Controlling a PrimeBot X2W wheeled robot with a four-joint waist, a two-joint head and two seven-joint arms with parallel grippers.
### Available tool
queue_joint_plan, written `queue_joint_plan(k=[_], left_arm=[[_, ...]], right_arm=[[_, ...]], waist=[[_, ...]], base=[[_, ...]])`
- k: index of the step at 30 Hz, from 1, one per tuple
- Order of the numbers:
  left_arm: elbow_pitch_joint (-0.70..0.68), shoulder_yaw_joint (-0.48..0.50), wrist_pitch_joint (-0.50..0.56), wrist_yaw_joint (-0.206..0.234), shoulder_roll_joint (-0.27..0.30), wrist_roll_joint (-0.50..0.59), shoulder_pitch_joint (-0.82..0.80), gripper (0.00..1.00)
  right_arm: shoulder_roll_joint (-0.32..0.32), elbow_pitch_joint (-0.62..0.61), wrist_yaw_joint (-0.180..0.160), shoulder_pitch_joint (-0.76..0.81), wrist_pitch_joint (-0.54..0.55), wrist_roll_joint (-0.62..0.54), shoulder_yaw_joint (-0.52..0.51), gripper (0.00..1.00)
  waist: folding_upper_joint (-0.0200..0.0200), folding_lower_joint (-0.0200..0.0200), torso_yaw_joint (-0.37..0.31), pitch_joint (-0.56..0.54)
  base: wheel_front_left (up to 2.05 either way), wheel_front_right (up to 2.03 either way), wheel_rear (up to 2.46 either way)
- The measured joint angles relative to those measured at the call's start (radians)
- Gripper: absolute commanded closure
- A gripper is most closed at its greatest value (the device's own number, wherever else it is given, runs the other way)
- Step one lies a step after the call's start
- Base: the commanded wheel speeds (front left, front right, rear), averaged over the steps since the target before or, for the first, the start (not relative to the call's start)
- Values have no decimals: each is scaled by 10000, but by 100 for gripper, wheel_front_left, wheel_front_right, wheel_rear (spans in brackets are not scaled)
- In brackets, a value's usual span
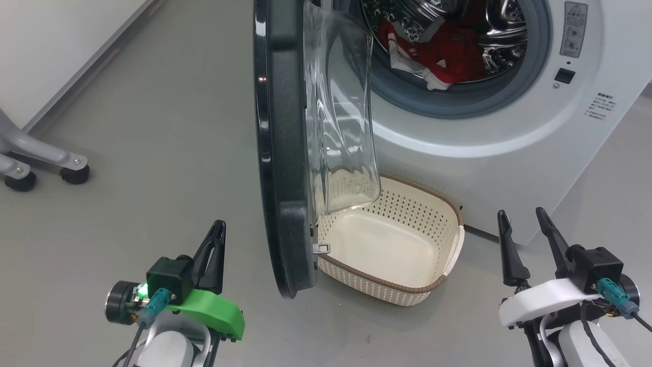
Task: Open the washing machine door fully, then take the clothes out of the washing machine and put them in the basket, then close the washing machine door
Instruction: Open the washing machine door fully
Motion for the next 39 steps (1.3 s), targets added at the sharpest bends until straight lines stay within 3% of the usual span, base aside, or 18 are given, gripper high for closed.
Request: queue_joint_plan(k=[11, 22, 27, 31, 39], left_arm=[[-1417, 376, 0, 81, 38, 299, -119, 100], [-4964, 621, -58, 25, 56, 1114, -1485, 100], [-5781, -44, -59, -401, 48, 1248, -1697, 100], [-5864, -1206, -59, -963, 27, 1166, -1630, 100], [-5281, -2387, 276, -1243, 17, 688, -502, 100]], right_arm=[[209, -2, 163, 39, 0, -186, -242, 0], [351, -48, 324, 44, 2, -454, -433, 0], [407, -44, 428, 50, 2, -508, -487, 0], [470, -27, 529, 64, 0, -566, -518, 0], [585, 52, 660, 74, 0, -629, -508, 0]], waist=[[0, 0, 65, -23], [0, 0, 109, -93], [0, 0, 89, -107], [0, 0, 33, -122], [0, 0, -176, -144]], base=[[0, 0, 0], [0, 0, 0], [0, 0, 0], [0, 0, 0], [0, 0, 0]])
